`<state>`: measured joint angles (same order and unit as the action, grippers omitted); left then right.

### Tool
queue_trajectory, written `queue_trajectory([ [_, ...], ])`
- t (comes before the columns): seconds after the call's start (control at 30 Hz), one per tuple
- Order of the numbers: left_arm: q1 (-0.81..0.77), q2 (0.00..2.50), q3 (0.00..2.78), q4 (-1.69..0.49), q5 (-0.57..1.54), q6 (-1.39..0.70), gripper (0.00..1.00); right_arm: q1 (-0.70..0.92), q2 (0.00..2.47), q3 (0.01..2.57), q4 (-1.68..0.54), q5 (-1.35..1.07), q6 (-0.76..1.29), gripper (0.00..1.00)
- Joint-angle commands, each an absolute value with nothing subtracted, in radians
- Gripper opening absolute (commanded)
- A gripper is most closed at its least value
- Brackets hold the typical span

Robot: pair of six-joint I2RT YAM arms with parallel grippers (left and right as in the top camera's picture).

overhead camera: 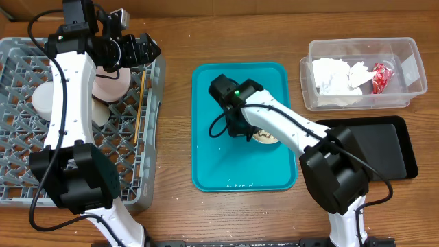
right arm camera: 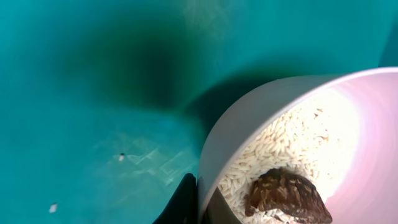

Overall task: Sort waste into correct bins and load items into the dishwasher
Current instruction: 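Grasp the pink bowl rim and lift it with the right gripper, then carry the bowl over the black tray with the right gripper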

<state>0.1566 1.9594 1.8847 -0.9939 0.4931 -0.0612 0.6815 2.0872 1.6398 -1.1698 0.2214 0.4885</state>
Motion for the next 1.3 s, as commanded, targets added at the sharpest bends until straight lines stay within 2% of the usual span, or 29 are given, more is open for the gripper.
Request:
queue_trajectory([
  [0.0,0.150,1.954,1.900,-0.990,0.486,-0.075,1.00,0.680,2.087,1.748,-1.246,0.307,0.613,0.04],
  [0.13,0.150,1.954,1.900,-0.990,0.487,-0.075,1.00,0.635,2.085,1.878,-1.382,0.376,0.688,0.04],
  [0.27,0.150,1.954,1.900,-0.990,0.487,-0.075,1.00,0.512,2.067,1.963,-1.471,0.331,0.738,0.04],
  [0.5,0.150,1.954,1.900,-0.990,0.487,-0.075,1.00,0.187,2.044,1.965,-1.519,0.043,0.712,0.04],
  [0.67,0.150,1.954,1.900,-0.990,0.487,-0.075,1.00,-0.059,2.044,1.965,-1.528,-0.214,0.525,0.04],
  [0.77,0.150,1.954,1.900,-0.990,0.487,-0.075,1.00,-0.154,2.044,1.965,-1.532,-0.271,0.500,0.04],
  [0.97,0.150,1.954,1.900,-0.990,0.487,-0.075,1.00,-0.251,2.044,1.964,-1.587,-0.271,0.500,0.04],
  [1.27,0.150,1.954,1.900,-0.990,0.487,-0.075,1.00,-0.290,2.044,1.959,-1.675,-0.321,0.500,0.04],
])
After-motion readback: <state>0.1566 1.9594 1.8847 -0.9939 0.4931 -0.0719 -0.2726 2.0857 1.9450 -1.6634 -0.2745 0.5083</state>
